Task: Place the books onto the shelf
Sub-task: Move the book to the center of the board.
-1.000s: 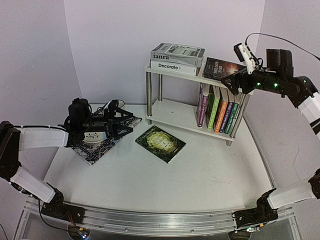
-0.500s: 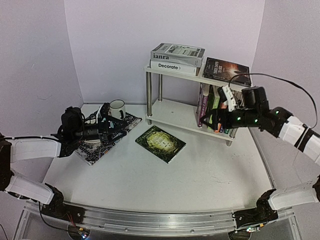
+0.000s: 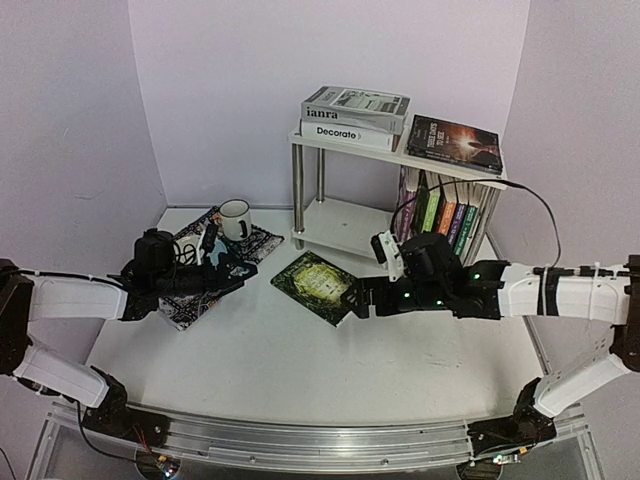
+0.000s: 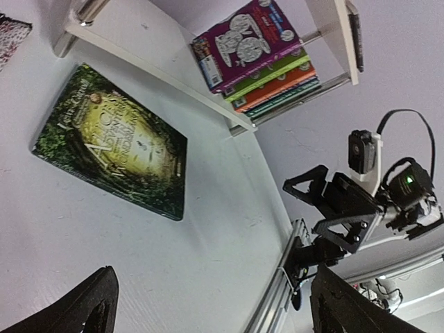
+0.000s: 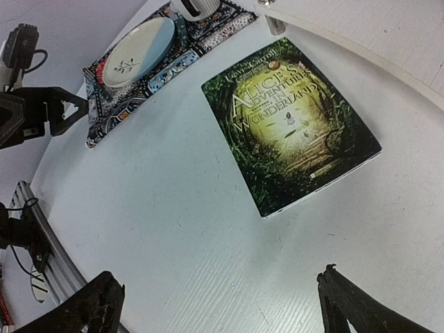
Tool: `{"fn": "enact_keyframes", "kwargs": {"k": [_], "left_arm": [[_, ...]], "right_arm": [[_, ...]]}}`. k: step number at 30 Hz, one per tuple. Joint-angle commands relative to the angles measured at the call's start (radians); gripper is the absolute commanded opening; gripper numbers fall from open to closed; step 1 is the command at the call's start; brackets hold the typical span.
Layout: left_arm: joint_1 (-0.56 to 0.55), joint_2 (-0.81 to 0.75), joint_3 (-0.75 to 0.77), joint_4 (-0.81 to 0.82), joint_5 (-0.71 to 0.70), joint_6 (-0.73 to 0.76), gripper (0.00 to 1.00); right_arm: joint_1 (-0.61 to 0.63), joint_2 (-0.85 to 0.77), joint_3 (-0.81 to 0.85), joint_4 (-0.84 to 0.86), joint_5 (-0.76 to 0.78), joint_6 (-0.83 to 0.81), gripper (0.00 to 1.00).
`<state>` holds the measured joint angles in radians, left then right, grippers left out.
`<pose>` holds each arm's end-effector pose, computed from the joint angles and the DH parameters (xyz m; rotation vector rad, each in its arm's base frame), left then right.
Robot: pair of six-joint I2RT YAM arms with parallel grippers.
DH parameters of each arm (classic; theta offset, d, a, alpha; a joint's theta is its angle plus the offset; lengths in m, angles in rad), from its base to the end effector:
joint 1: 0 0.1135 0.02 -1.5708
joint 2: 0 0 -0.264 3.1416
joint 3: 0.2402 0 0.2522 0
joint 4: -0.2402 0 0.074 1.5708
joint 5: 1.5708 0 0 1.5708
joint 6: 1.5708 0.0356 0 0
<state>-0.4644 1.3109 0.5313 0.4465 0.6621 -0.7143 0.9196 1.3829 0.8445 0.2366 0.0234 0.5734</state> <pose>0.2271 -0.1383 0.2057 0.2407 2.0820 -1.3875 0.1924 0.2511 0.2662 -0.3273 1.9719 0.9819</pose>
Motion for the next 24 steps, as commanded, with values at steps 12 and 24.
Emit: {"fn": "enact_keyframes", "kwargs": {"k": [12, 24], "left_arm": [[0.006, 0.261, 0.154, -0.052, -0.107, 0.162, 0.95], [0.007, 0.494, 0.344, -0.057, -0.093, 0.204, 0.9]], "right_arm": [[0.049, 0.211, -0.001, 0.155, 0.225, 0.354, 0.98], [0.046, 0.346, 0.047, 0.145, 0.311, 0.404, 0.92]]}}
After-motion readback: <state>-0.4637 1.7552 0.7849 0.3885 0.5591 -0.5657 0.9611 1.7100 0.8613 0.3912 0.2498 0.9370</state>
